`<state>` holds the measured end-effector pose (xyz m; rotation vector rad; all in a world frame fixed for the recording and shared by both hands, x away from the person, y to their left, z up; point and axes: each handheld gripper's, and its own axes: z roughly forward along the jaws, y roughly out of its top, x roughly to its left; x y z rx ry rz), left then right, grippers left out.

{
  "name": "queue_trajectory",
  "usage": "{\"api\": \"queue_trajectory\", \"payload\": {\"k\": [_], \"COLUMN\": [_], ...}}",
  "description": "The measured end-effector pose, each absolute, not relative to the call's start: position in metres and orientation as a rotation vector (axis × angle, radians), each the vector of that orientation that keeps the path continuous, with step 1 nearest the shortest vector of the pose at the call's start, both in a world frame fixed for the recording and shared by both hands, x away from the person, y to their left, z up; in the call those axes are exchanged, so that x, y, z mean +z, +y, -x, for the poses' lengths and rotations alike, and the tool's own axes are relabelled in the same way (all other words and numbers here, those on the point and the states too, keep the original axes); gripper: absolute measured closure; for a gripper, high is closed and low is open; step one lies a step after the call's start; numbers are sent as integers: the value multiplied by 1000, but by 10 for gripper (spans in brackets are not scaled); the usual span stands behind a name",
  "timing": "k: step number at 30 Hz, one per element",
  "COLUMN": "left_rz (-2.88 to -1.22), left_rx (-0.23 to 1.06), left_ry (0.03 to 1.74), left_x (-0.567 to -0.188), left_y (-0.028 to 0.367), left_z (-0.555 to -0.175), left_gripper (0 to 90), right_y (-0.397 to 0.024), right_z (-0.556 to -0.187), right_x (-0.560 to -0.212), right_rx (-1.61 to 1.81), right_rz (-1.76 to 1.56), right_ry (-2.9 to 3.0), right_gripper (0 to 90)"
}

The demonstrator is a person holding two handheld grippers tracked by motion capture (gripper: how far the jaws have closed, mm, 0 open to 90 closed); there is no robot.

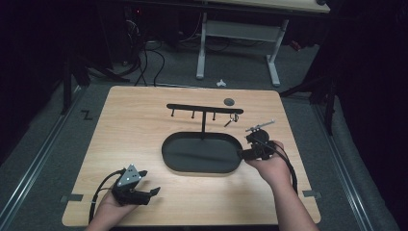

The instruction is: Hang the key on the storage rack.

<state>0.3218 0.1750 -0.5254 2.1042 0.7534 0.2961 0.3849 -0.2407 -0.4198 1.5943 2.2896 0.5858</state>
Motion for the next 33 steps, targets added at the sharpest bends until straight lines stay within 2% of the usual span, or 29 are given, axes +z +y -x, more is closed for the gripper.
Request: {"api": "queue_trajectory", "payload": {"k": [8, 22, 28, 33], "left_rz": [-2111, -2103, -2083, -2092], "left_rx": [298, 322, 336, 333], "left_ry": [752, 763, 773, 765], "left_x": [-526, -526, -525, -525], "left_y": [174, 174, 175, 173], "left_z": [-323, -323, -324, -325], "left_gripper": [203, 199, 197, 197], "right_y": [-254, -271, -290, -290], "right_z": [-348, -275, -269, -270], "right_x": [-466, -515, -519, -520], "right_rx": [646, 827, 853, 866], "right_rz": [-1581, -1472, -1540, -1544], "right_ry": [2195, 1967, 1923, 1921], "right_gripper": [366, 340, 328, 319]}}
